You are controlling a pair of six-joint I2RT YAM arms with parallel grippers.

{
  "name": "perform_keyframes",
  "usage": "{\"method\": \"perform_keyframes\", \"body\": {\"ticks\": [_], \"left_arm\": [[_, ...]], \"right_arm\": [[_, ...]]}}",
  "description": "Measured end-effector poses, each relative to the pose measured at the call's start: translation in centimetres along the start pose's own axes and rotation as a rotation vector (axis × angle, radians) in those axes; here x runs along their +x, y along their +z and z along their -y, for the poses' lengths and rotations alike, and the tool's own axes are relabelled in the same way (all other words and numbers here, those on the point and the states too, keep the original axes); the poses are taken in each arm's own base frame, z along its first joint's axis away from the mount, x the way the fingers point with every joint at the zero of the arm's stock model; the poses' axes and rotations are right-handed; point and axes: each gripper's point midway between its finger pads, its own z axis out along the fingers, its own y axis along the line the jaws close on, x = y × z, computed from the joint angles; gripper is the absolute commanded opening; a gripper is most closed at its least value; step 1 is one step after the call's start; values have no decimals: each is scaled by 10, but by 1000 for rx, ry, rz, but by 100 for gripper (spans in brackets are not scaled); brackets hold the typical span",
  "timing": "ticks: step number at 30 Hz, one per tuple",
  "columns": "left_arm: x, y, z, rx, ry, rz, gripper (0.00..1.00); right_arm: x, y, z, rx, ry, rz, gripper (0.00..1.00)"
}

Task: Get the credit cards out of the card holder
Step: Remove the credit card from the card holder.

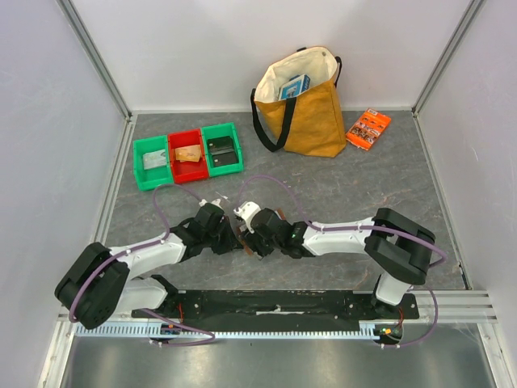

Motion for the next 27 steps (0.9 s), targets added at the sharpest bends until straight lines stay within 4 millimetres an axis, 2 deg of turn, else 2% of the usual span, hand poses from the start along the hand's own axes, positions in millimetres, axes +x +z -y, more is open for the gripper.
{"method": "perform_keyframes", "body": {"ticks": [5, 8, 10, 13, 18, 25, 27], "left_arm": [[0, 0, 0, 9, -9, 8, 5], [0, 0, 0, 15, -13, 15, 4], [0, 0, 0, 18, -19, 18, 3], [0, -1, 0, 24, -26, 24, 3], [-2, -3, -3, 23, -42, 38, 3], [-9, -3, -9, 8, -67, 60, 4], [-11, -4, -9, 8, -70, 64, 9]], "right_arm": [[-3, 4, -5, 22, -28, 4, 75], [-5, 6, -5, 38, -41, 4, 74], [-3, 7, -3, 58, -47, -1, 70], [-4, 8, -1, 88, -52, -2, 57], [-3, 7, 4, 118, -53, -7, 42], [-1, 3, 10, 152, -54, -19, 32], [-2, 0, 13, 172, -54, -22, 29]]}}
